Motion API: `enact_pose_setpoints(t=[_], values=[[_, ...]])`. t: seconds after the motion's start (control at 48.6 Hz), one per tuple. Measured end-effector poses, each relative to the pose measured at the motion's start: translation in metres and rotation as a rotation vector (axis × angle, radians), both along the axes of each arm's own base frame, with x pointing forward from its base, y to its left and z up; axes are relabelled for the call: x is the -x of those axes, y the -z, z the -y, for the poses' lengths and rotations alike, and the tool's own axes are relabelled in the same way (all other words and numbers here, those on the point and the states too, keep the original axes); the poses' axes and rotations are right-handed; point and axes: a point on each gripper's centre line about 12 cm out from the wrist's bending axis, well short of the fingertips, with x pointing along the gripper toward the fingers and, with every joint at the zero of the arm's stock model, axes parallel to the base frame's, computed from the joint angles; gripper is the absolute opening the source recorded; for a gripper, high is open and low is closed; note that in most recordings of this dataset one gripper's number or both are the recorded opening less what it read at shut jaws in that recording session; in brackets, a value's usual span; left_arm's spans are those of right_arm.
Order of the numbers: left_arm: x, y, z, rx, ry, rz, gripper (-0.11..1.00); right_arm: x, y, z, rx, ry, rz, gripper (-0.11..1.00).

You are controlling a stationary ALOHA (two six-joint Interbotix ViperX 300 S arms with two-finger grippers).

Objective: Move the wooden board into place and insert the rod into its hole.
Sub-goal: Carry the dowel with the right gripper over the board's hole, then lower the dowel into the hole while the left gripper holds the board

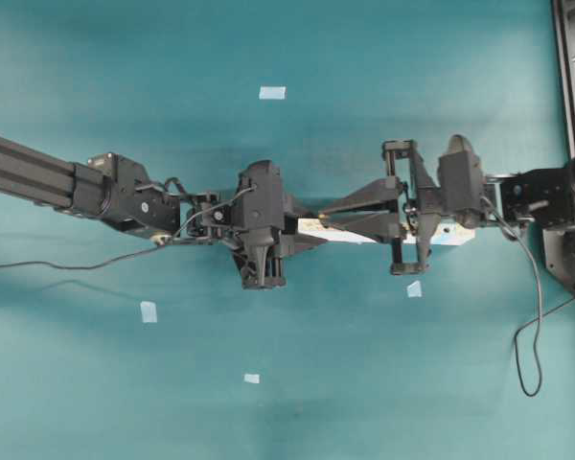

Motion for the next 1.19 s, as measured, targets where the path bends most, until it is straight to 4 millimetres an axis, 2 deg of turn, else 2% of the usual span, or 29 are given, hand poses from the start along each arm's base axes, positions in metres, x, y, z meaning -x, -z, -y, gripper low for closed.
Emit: enact_pose_setpoints(t=[0.555,1.193], values=[[0.000,0.000,0.000,0.000,0.000,-0.002,0.24,0.001,0.014,0.000,0.004,0.002,-0.104,0.12],[0.000,0.001,0.000,0.000,0.000,-0.003,0.24,-0.003,0.012,-0.003,0.011,-0.023,-0.097,0.12]])
